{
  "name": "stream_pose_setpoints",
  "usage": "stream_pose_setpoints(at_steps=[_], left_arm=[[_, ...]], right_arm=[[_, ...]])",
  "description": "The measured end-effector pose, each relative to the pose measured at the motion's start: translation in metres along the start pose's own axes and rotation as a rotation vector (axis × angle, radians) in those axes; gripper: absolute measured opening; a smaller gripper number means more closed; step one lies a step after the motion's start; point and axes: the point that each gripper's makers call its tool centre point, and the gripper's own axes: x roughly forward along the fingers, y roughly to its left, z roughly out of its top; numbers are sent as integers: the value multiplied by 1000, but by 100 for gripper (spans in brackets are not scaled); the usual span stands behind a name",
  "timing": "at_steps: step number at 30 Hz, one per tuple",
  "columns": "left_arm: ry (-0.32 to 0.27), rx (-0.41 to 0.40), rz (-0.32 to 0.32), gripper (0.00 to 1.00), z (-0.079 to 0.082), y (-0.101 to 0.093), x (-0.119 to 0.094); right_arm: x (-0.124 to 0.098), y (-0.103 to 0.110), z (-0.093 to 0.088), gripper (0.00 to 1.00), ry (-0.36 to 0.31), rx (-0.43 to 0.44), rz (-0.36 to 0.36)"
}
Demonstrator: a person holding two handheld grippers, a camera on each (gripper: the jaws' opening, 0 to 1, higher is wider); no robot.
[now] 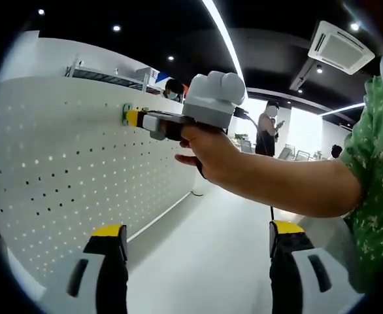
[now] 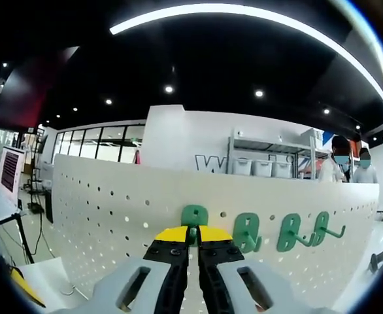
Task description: Insert the hook assembly into the mounting plate slot until the hook locks in place.
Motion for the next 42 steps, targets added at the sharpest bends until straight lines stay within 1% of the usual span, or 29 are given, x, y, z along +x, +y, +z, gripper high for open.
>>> stream_pose_setpoints(at_steps=[10, 15, 19, 26, 36, 42], left_arm=[[2, 0, -1, 92, -1, 0, 0], [2, 0, -2, 92, -1, 0, 0], [1, -1, 0, 92, -1, 1, -1], [3, 0, 0, 92, -2, 2, -1], [0, 4, -4, 92, -1, 0, 0], [0, 8, -2, 92, 1, -2, 0]], right_arm=[[-1, 0, 1, 4, -12, 11, 2], [-1, 0, -2, 5, -7, 16, 4], [-3, 2, -1, 4, -17, 9, 2], [-2, 2, 0, 4, -19, 15, 4], [-5, 1, -6, 6, -6, 11, 5], [-8, -2, -7, 8, -6, 13, -4]])
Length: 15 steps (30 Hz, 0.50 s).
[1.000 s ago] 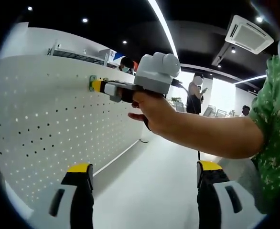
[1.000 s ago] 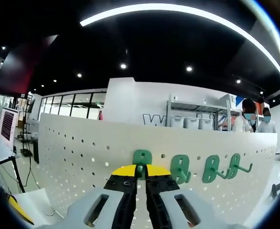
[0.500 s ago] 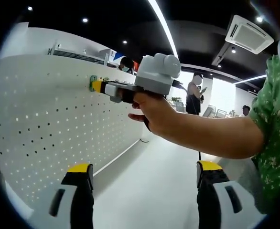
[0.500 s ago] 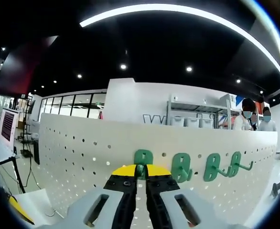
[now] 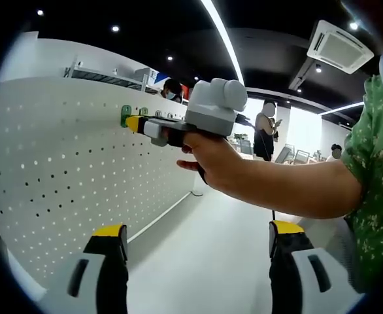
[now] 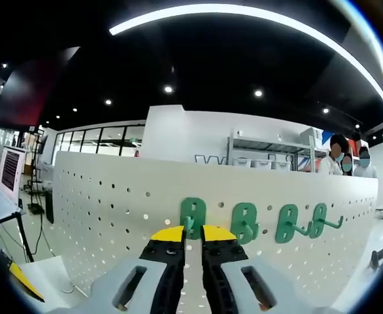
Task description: Insert the hook assembly into the mounting plate slot until the hook locks in place.
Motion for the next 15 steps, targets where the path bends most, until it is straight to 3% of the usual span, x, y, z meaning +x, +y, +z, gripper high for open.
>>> stream_pose_setpoints(at_steps=[15], left_arm=[[1, 5, 3, 92, 2, -5, 0]], right_arm=[[-8, 1, -4, 24, 4, 17, 14]])
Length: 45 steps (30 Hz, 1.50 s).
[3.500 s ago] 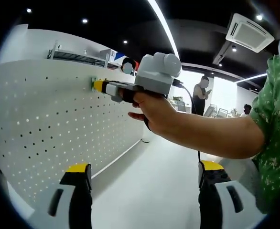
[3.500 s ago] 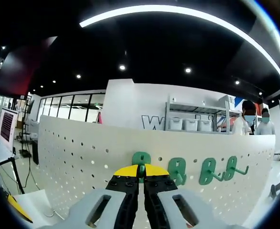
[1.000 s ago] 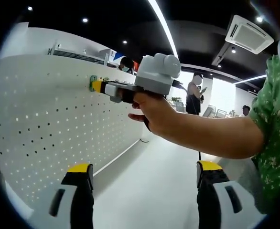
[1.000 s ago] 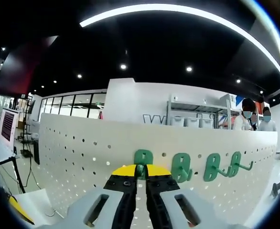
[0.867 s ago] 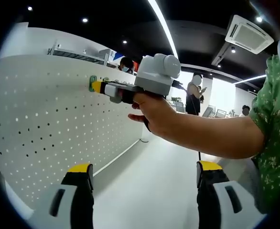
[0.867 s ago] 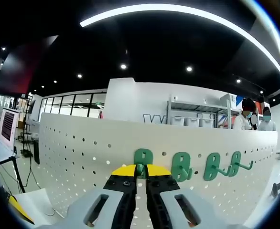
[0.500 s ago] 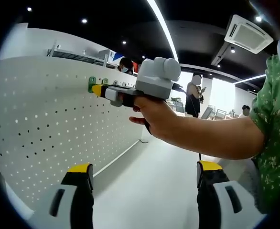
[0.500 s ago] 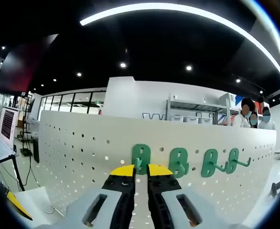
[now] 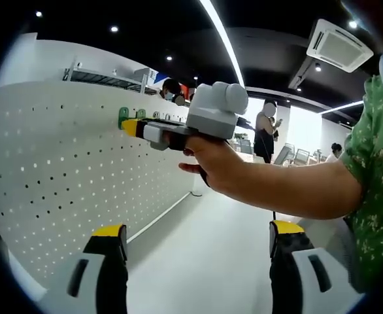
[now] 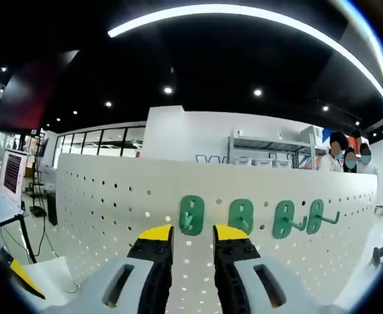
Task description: Insert the hook assembly into the mounting plate slot until the hook locks in place.
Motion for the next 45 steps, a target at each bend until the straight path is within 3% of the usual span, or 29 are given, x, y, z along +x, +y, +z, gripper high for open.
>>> stream_pose_setpoints(at_steps=[12, 25, 38, 45], left_arm=[[0, 6, 10, 93, 3, -5, -2], [-8, 34, 34, 93, 18, -21, -6], [-22, 33, 73, 93, 20, -55, -9], [-56, 16, 127, 94, 21, -72, -15]], right_arm=[[-14, -3, -6, 28, 15, 7, 5], [-43, -12, 6, 34, 13, 17, 21], [-108, -33, 12, 42, 45, 35, 64], [-149, -41, 25, 46, 33, 54, 99]])
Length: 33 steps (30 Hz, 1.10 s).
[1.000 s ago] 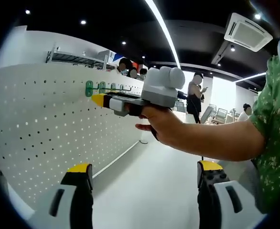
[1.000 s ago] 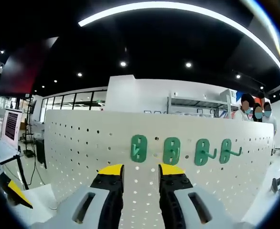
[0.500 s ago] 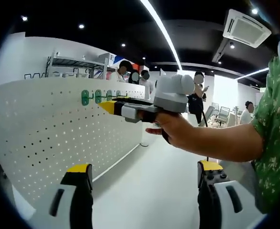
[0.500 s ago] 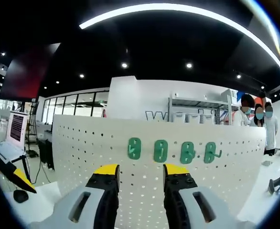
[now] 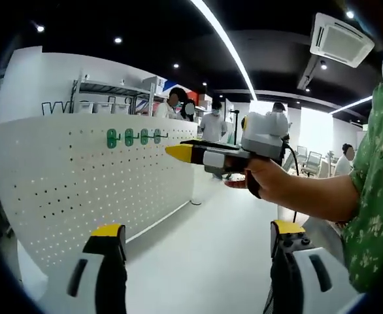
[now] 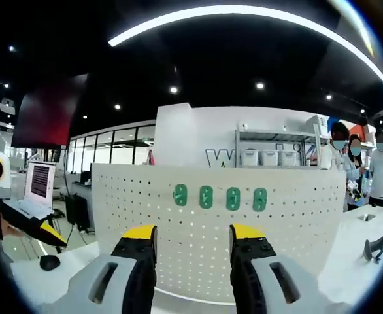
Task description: Insert the hook assembly into the mounting plate slot until the hook locks in place.
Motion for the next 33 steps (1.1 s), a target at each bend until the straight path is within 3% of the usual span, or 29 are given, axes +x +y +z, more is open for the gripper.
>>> stream_pose_setpoints(at_steps=[5, 10, 15, 18, 24, 30, 33], left_arm=[[-30, 3, 39, 95, 5, -10, -5], [-48, 30, 83, 95, 10, -23, -11], [-80, 25, 146, 95, 13, -30, -17], [-111, 1, 186, 95, 13, -32, -20], [-133, -8, 253, 97, 6, -39, -28], [-143, -49, 338, 100, -6, -38, -32], [-133, -51, 349, 100, -9, -40, -31]], right_arm=[[-32, -5, 15, 51, -19, 27, 18], [-65, -7, 18, 53, -18, 18, 31], [-94, -15, 12, 54, 0, 13, 11], [-114, -19, 0, 56, 26, -14, -9], [-150, -23, -11, 66, 31, 7, -47], [-167, -24, -22, 75, 39, 10, -69], [-171, -21, -24, 80, 30, 36, -71]])
